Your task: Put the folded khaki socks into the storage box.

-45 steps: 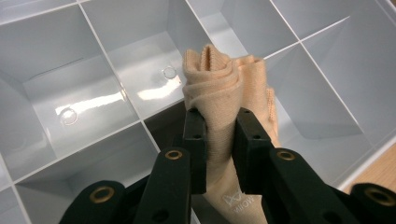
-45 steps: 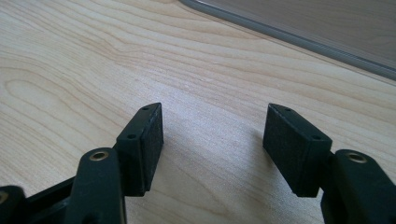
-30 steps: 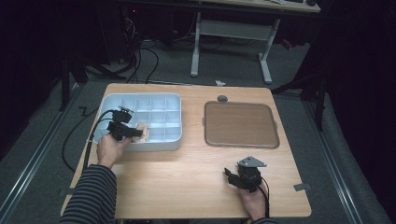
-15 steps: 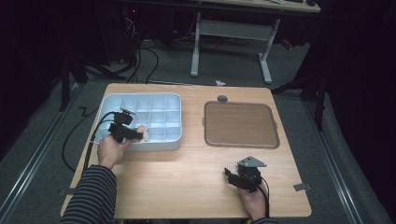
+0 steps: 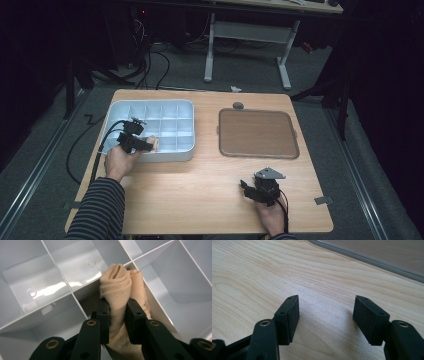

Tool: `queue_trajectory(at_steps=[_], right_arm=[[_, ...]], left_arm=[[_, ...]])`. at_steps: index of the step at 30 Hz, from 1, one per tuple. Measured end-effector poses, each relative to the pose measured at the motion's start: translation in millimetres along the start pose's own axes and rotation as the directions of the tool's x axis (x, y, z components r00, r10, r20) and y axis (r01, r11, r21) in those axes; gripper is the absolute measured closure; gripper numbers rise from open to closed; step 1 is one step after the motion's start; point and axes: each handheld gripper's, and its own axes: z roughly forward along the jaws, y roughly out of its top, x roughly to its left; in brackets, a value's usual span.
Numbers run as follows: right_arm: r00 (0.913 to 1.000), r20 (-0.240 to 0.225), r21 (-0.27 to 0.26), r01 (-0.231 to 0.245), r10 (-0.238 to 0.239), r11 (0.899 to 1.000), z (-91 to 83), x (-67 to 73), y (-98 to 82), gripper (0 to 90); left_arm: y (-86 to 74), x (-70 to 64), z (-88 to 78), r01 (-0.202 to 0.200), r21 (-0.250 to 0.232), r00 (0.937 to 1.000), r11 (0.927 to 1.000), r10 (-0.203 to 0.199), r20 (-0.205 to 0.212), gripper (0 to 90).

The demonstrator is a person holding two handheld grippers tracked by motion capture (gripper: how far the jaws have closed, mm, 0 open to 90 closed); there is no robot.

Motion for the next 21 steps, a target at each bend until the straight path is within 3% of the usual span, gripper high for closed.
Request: queue_trajectory(at_steps=[16,21], right_arm=[[1.0,-0.001,0.0,0.001,-0.001,1.0,0.0,-0.1,0.0,37.8],[1.0,0.0,0.0,0.0,0.0,1.0,0.0,0.0,0.0,37.8]], left_arm=[[-0.8,-0.7,-10.8,0.021,-0.085,0.9998,0.9962,-0.021,0.001,64.3],[0.8,0.7,-11.8,0.054,-0.114,0.9983,0.9919,-0.052,0.026,61.4]])
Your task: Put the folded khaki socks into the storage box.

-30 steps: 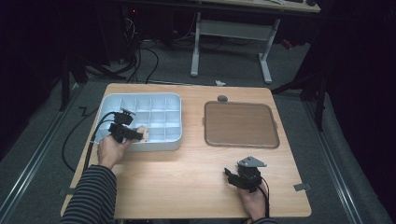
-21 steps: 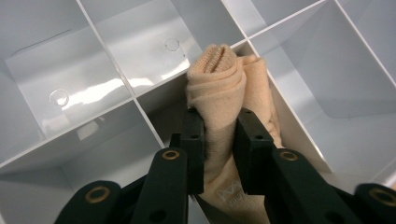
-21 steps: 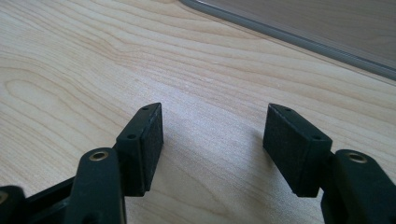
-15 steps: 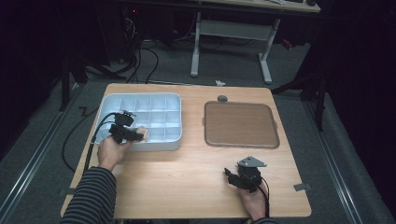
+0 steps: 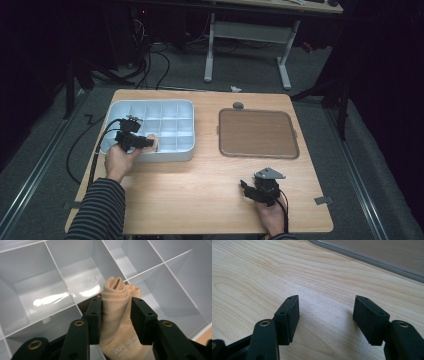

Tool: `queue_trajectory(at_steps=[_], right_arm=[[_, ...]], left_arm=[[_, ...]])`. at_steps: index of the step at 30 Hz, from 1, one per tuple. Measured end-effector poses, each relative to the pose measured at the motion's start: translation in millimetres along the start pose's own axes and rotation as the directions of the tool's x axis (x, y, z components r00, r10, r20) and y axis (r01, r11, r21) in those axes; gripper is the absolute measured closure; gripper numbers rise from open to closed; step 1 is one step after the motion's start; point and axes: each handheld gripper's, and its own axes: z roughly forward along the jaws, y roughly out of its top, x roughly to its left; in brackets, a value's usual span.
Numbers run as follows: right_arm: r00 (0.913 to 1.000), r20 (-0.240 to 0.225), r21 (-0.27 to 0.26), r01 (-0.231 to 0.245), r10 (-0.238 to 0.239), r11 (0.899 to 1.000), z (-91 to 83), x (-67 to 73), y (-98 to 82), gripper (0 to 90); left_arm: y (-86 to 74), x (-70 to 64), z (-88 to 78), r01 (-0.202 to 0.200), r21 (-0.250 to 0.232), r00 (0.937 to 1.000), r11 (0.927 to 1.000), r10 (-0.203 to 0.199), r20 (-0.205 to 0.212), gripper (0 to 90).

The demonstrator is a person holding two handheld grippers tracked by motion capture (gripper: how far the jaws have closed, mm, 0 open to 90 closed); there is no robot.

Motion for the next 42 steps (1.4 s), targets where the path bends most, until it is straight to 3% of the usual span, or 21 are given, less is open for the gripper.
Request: queue_trajectory(at_steps=[7,17,29,34,42], right_arm=[[1.0,0.0,-0.001,0.002,-0.002,1.0,0.0,-0.1,0.0,37.8],[1.0,0.0,0.0,0.001,-0.001,1.0,0.0,0.0,0.0,37.7],[1.0,0.0,0.0,0.002,-0.002,1.0,0.0,0.0,0.0,37.5],[1.0,-0.001,0.001,0.002,-0.002,1.0,0.0,0.1,0.0,37.4],[1.0,-0.001,0.0,0.004,-0.004,1.0,0.1,0.1,0.1,37.1]], left_arm=[[1.1,-2.6,-0.9,-0.008,-0.025,0.9995,0.9996,0.007,-0.032,68.9],[1.1,-1.1,4.4,-0.017,0.045,0.9993,0.9989,0.019,-0.033,82.0],[1.4,0.2,17.4,-0.015,0.118,0.9993,0.9929,0.019,-0.033,83.1],[1.2,-1.1,16.6,-0.023,0.11,0.9986,0.9937,0.029,-0.045,81.8],[0.6,-3.3,3.4,-0.031,0.057,0.9993,0.9979,0.032,-0.021,72.2]])
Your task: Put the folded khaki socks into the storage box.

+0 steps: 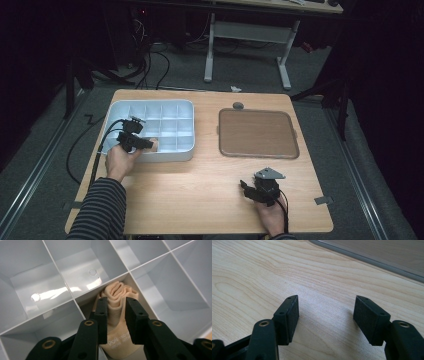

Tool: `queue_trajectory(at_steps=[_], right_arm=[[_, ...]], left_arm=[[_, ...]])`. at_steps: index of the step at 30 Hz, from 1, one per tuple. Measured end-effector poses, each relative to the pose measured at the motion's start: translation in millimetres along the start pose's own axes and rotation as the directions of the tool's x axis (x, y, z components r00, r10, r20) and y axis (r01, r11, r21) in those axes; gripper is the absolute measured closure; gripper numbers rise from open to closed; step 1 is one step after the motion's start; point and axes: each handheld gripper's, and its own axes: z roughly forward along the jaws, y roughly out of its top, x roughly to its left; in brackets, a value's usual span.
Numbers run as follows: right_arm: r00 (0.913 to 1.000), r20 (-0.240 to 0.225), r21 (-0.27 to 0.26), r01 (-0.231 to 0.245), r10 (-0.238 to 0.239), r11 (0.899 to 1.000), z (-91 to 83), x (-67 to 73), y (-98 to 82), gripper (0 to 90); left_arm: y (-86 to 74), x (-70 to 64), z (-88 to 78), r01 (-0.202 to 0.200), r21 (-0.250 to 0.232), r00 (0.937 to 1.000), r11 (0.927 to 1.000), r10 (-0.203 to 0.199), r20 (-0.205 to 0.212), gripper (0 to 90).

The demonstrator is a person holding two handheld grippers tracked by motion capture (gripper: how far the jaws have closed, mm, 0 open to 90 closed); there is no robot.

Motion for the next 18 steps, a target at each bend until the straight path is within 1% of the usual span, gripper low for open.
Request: queue_trajectory(at_steps=[3,7,11,12,14,18], right_arm=[[1.0,0.0,0.0,0.0,0.0,1.0,0.0,0.0,0.0,37.1],[1.0,0.0,0.0,0.001,-0.001,1.0,0.1,0.0,0.0,37.0],[1.0,0.0,0.0,0.001,-0.001,1.0,0.1,0.1,0.0,36.9],[1.0,0.0,0.0,0.001,-0.001,1.0,0.1,0.1,0.0,36.9],[1.0,0.0,0.0,0.001,-0.001,1.0,0.1,0.1,0.0,36.9],[1.0,0.0,0.0,0.001,-0.001,1.0,0.1,0.1,0.0,36.8]], left_arm=[[0.2,-1.9,-4.3,-0.007,-0.014,1.0,0.9999,0.007,-0.003,69.5],[-0.5,-1.0,-8.3,-0.003,-0.031,0.9999,0.9995,0.003,-0.014,65.5],[-1.4,-2.4,-15.6,-0.011,-0.057,0.9999,0.9983,0.011,-0.013,62.7],[-1.4,-2.4,-15.6,-0.011,-0.057,0.9999,0.9983,0.011,-0.013,61.2],[-1.9,-3.1,-19.1,-0.012,-0.069,0.9998,0.9976,0.011,-0.019,60.7],[-3.2,-2.4,-24.4,-0.009,-0.086,0.9999,0.9963,0.008,-0.01,58.2]])
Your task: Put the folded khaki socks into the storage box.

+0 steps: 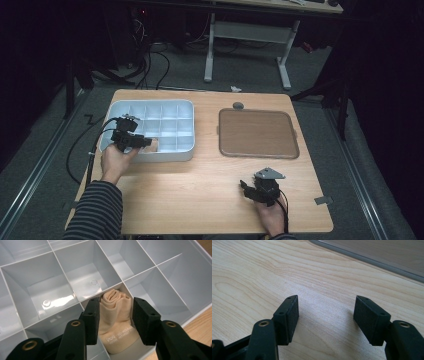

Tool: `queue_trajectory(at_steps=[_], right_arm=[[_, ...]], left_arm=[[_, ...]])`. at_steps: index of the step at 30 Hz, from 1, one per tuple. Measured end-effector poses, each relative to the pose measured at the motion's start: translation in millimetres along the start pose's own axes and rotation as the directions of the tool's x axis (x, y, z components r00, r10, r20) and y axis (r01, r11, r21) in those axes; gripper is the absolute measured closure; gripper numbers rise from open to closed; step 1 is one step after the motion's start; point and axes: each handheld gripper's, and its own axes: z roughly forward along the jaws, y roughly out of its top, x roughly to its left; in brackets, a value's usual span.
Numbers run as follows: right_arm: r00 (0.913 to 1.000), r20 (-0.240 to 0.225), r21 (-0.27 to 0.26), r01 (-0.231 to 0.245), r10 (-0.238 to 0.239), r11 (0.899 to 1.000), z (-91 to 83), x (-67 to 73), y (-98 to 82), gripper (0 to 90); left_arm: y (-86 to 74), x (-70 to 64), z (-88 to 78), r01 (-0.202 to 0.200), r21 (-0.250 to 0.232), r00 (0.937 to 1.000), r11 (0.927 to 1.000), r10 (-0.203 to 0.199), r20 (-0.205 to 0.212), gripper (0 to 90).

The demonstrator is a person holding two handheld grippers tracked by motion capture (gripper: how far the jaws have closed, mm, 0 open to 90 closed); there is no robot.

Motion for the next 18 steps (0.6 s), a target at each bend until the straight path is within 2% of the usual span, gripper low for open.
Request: queue_trajectory(at_steps=[14,18], right_arm=[[1.0,0.0,0.0,0.0,0.0,1.0,0.0,0.0,0.0,36.8],[1.0,0.0,0.0,-0.001,0.001,1.0,0.0,0.0,0.0,36.8]], left_arm=[[-8.1,1.8,-18.0,-0.001,-0.038,1.0,0.9993,0.001,-0.004,57.3],[-11.4,-0.2,-21.8,-0.017,-0.038,0.9998,0.9991,0.017,-0.007,57.0]])
